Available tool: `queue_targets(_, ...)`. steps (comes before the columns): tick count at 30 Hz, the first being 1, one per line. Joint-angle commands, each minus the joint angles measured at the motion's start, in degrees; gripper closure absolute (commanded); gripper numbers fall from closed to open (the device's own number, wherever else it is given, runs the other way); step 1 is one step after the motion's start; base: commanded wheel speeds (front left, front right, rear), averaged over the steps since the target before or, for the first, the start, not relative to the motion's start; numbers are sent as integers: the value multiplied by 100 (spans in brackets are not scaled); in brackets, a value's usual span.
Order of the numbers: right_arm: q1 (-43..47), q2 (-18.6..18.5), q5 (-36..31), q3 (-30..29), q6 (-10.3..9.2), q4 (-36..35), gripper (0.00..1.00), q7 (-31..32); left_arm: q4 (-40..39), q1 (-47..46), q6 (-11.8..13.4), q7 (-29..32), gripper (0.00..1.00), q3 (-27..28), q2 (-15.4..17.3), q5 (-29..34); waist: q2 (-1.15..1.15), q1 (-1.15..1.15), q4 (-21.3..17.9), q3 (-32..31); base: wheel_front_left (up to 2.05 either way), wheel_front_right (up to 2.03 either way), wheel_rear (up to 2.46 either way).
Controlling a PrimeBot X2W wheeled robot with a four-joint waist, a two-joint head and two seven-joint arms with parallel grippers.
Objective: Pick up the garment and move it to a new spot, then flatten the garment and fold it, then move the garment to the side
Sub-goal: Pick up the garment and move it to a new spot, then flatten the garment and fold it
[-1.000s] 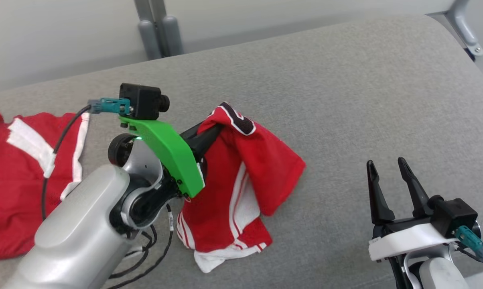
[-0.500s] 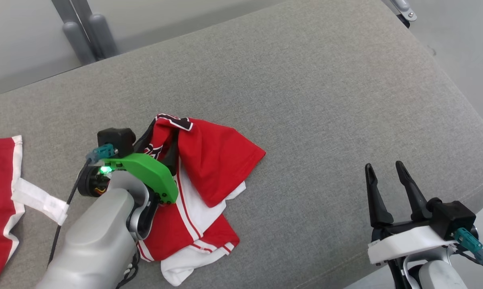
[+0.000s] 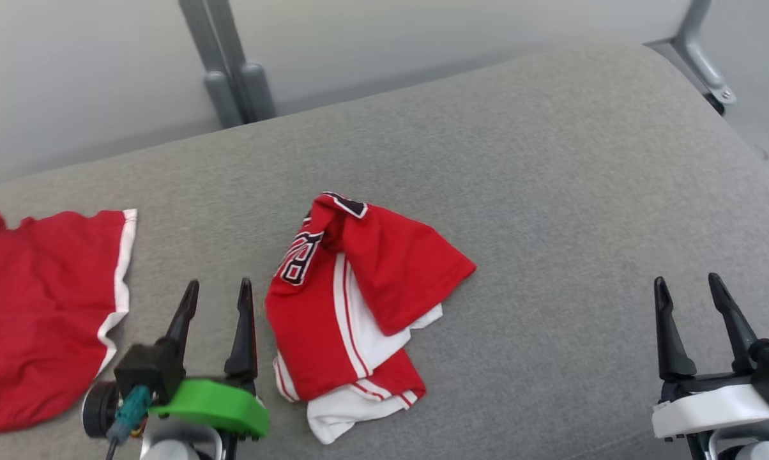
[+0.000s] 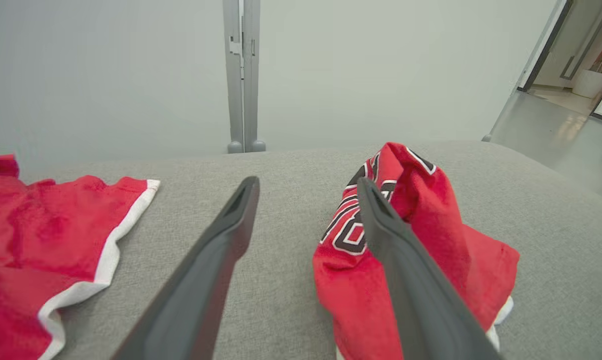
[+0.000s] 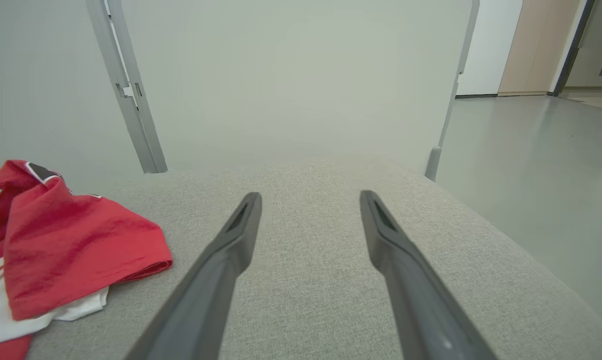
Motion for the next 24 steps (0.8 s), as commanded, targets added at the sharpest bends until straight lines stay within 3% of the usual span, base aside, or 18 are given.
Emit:
queue_targets(1, 101, -47, -33, -61, -2, -25, 0, -17, -97, 348, -8, 2, 0, 125, -40, 179, 0, 0, 819, -551, 0, 0, 0)
queue_targets(8, 209, -106, -93, -239, -2, 31, 0, -18, -289, 1421, -448, 0, 0, 1061, -419, 862, 0, 0, 1278, -707, 0, 0, 0)
queue_targets(13, 358, -59, -129, -154, -2, 172, 0, -18, -273, 1966, -930, 0, 0, 1753, -785, 1297, 0, 0, 1478, -807, 0, 0, 0)
queue_targets(18, 491, 32, -140, -36, -2, 284, 0, -18, -343, 2264, -1447, -1, 0, 2298, -1069, 1636, 0, 0, 1538, -856, 0, 0, 0)
queue_targets(24, 546, 134, -159, 103, -2, 378, 0, -18, -317, 2346, -1749, -1, 0, 2613, -1279, 1895, 0, 0, 1503, -864, 0, 0, 0)
